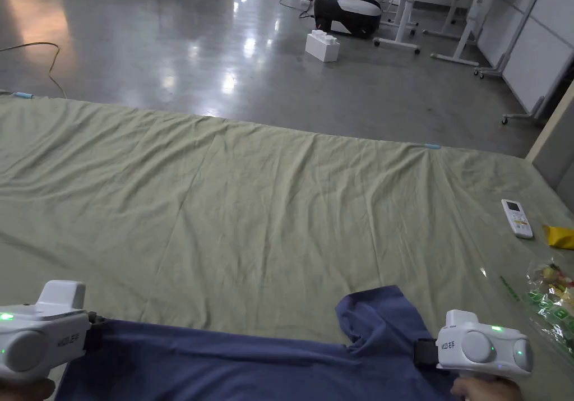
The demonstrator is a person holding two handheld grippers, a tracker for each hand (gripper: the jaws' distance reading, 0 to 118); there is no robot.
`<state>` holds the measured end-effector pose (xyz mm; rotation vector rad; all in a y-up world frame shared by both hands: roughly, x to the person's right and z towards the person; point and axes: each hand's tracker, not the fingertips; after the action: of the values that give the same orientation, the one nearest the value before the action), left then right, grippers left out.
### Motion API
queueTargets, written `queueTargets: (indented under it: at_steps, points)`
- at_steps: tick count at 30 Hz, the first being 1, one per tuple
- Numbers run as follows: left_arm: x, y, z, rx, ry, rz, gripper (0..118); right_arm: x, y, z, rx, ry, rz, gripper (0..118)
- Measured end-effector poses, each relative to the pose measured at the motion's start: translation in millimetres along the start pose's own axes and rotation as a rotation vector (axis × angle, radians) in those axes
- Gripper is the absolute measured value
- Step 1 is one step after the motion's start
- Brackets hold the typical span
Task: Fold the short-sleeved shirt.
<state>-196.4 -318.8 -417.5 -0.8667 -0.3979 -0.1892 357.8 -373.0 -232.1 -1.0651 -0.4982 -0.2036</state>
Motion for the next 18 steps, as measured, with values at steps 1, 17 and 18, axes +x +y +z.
queueTargets:
  at_steps: [1,17,18]
  points:
    - [1,0,2,0.017,0.006,0.003,6,-2,1,1,0.002,-0.002,0.019,75]
    - [0,-17,40,0.097,0.018,0.011,6,-10,-26,75,0.159,0.022,0.1,2]
    - [-1,-17,44,0.108,0.018,0.01,6,-8,-29,85,0.175,0.028,0.086,2]
